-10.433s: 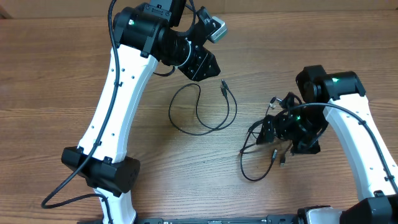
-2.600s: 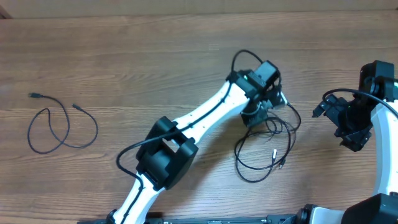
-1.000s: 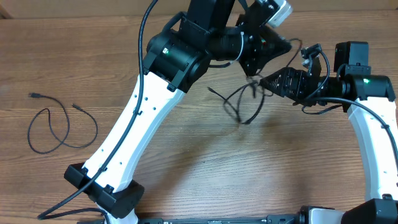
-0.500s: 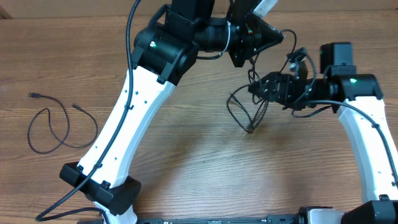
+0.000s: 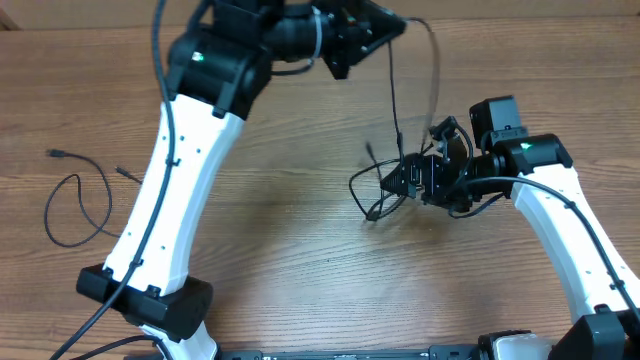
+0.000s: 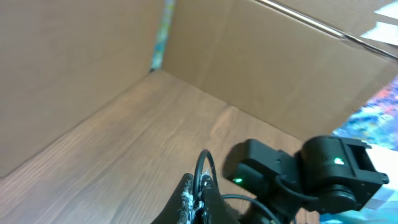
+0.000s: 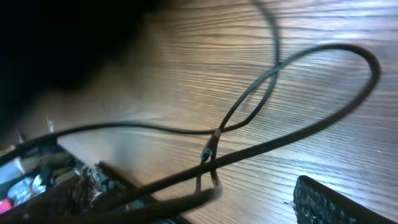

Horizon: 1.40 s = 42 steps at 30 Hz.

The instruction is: Untangle cables

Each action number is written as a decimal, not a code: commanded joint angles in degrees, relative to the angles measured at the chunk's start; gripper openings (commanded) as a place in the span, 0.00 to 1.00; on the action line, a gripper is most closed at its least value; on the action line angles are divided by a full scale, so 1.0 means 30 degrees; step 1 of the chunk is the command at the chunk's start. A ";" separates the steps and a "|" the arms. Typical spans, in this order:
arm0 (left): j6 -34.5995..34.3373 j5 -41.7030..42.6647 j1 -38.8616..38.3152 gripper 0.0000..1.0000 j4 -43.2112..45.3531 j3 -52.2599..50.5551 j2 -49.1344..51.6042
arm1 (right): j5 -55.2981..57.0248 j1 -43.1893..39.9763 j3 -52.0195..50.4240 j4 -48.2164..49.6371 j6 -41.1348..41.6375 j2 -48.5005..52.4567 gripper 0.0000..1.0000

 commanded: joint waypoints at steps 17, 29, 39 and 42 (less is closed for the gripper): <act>0.0270 -0.3891 0.3439 0.04 -0.6135 0.0131 -0.1435 | -0.2441 0.0022 -0.0546 0.0896 -0.1377 0.0109 1.00; 0.0532 -0.7825 0.3089 0.12 -1.1366 -0.0102 -0.0605 | 0.6200 -0.0758 -0.0182 -0.0583 0.3279 0.0007 1.00; 0.1158 -1.0499 -0.0503 0.47 -1.1737 -0.2601 -0.0597 | 0.8998 -0.4036 0.0772 -0.2878 0.5326 -0.2484 1.00; 0.1734 -1.0484 -0.2463 0.58 -1.1264 -0.4051 -0.0597 | 0.8990 -0.6441 0.0772 -0.3716 0.5326 -0.2973 1.00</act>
